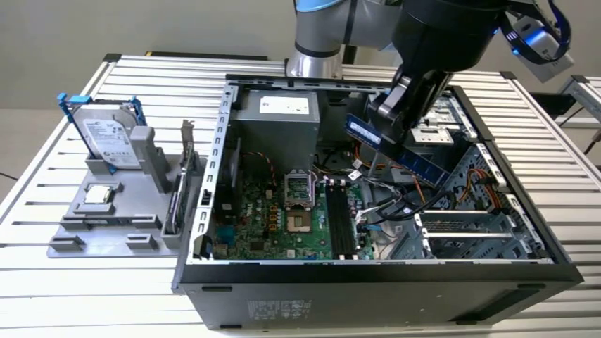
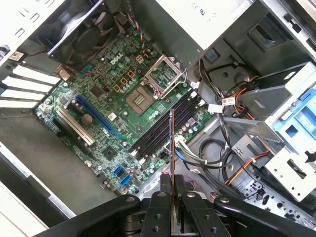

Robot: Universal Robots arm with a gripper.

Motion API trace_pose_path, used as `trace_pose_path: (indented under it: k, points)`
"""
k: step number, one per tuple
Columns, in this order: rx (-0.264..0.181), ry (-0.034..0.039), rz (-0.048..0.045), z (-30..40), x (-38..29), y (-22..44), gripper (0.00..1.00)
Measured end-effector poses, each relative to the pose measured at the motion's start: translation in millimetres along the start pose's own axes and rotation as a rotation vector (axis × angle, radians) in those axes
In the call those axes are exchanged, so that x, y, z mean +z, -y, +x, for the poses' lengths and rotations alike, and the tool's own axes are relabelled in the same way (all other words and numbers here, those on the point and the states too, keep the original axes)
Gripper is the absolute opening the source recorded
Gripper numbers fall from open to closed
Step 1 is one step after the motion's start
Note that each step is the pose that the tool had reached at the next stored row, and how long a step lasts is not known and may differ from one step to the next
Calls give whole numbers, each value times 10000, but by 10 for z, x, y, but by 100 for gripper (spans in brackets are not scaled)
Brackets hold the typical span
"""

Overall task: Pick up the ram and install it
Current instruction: 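Insert the ram into the slot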

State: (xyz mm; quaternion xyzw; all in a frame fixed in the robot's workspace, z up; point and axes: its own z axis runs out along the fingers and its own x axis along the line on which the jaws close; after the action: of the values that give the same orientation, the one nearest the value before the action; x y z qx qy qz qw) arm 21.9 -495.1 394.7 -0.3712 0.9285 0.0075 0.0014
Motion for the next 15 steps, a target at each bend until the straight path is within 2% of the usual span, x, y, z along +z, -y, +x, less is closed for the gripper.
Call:
trace_pose_path:
  k: [15]
  points:
    - [820, 11, 6, 0, 0, 0, 0]
